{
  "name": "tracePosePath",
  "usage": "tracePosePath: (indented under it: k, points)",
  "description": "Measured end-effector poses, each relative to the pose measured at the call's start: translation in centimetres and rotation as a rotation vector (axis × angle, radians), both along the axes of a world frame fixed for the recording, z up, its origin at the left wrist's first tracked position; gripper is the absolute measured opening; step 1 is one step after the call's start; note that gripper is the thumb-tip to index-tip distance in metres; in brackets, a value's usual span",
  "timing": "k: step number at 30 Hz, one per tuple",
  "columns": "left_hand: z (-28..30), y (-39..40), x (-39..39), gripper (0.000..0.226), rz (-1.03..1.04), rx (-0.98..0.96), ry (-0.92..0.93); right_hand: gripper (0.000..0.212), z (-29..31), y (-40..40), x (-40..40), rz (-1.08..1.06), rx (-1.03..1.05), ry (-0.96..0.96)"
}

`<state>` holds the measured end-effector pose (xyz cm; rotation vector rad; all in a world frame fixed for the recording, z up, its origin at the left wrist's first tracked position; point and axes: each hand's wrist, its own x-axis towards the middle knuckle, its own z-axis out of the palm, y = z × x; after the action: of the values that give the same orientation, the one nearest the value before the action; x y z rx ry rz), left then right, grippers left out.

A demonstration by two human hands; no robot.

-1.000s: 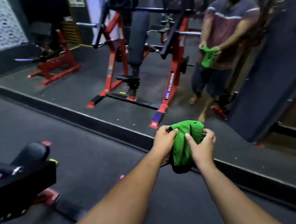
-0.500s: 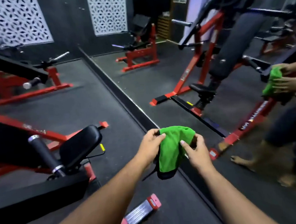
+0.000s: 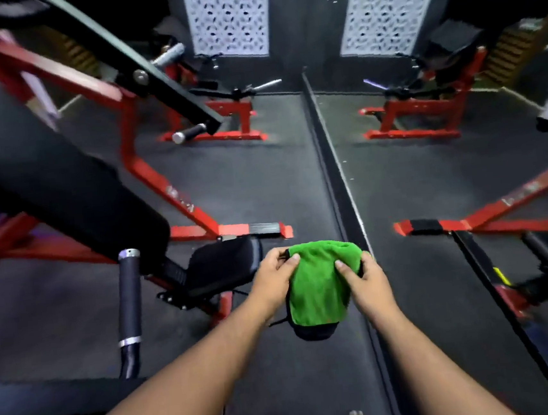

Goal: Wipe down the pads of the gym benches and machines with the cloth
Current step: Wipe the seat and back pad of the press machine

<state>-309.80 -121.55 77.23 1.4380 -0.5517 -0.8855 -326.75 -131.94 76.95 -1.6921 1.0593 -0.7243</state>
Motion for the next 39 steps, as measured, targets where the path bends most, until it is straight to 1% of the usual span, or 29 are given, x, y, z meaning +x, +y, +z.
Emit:
tracePosePath:
  k: [3,6,8,13,15,17,19,22,23,24,26,27,28,29,31,33,34,37,39]
  points:
    - [-1.7,-2.8,1.9,0.013,0.206,0.026,0.007,0.024,-1.7,-5.7,4.1,0.155,0.014,-0.005]
    - [-3.1,-4.8,2.6,0.017,0.421,0.056,0.065,0.035,-2.6,-9.7,7.6,0.289,0.004,0.023]
    - [-3.8,-6.1,3.0,0.018,0.517,0.071,0.102,0.041,-3.4,-11.7,9.8,0.37,-0.011,0.026]
    - [-5.8,-8.8,5.1,0.012,0.688,0.067,0.213,0.055,-6.1,-13.8,14.8,0.515,-0.13,0.08]
    - [-7.3,-10.1,7.0,0.009,0.758,0.071,0.275,0.06,-7.7,-14.7,17.2,0.638,-0.196,0.129]
    - [-9.4,-11.5,9.4,0.01,0.801,0.072,0.346,0.064,-10.1,-16.1,19.8,0.766,-0.243,0.215]
    - [-11.9,-13.1,12.2,0.013,0.835,0.07,0.421,0.067,-12.7,-17.8,22.6,0.846,-0.261,0.293]
    - [-16.3,-15.5,16.4,0.017,0.86,0.025,0.631,0.073,-16.1,-20.0,27.2,0.881,-0.193,0.334]
    - [-17.4,-16.2,17.7,0.017,0.86,-0.003,0.706,0.079,-17.0,-20.8,28.6,0.891,-0.15,0.331]
    - [-19.8,-17.3,19.7,0.018,0.867,-0.032,0.789,0.088,-19.1,-22.0,30.9,0.898,-0.092,0.343]
    - [-22.2,-18.7,22.3,0.02,0.865,-0.074,0.872,0.105,-21.4,-23.8,34.2,0.883,0.029,0.337]
    - [-23.4,-19.2,23.4,0.021,0.873,-0.087,0.89,0.108,-22.6,-24.5,35.8,0.878,0.083,0.347]
    - [-24.5,-19.6,24.6,0.021,0.881,-0.067,0.88,0.107,-23.7,-25.0,37.3,0.888,0.096,0.353]
    - [-26.4,-20.0,25.9,0.019,0.912,-0.048,0.856,0.101,-25.1,-25.4,39.3,0.912,0.051,0.386]
    - [-29.8,-20.5,27.9,0.016,0.984,0.084,0.7,0.082,-27.7,-25.9,42.4,0.936,-0.1,0.458]
    - [-33.5,-20.8,29.2,0.022,1.032,0.23,0.561,0.064,-30.5,-26.4,45.2,0.92,-0.219,0.509]
    - [-34.7,-20.9,29.4,0.027,1.016,0.291,0.509,0.058,-31.6,-26.5,46.3,0.924,-0.274,0.547]
    - [-38.0,-21.2,29.3,0.064,0.911,0.547,0.303,0.055,-35.3,-26.5,49.0,1.048,-0.5,0.667]
    - [-39.9,-21.3,28.4,0.07,0.868,0.73,0.131,0.065,-36.9,-26.0,49.7,1.216,-0.597,0.783]
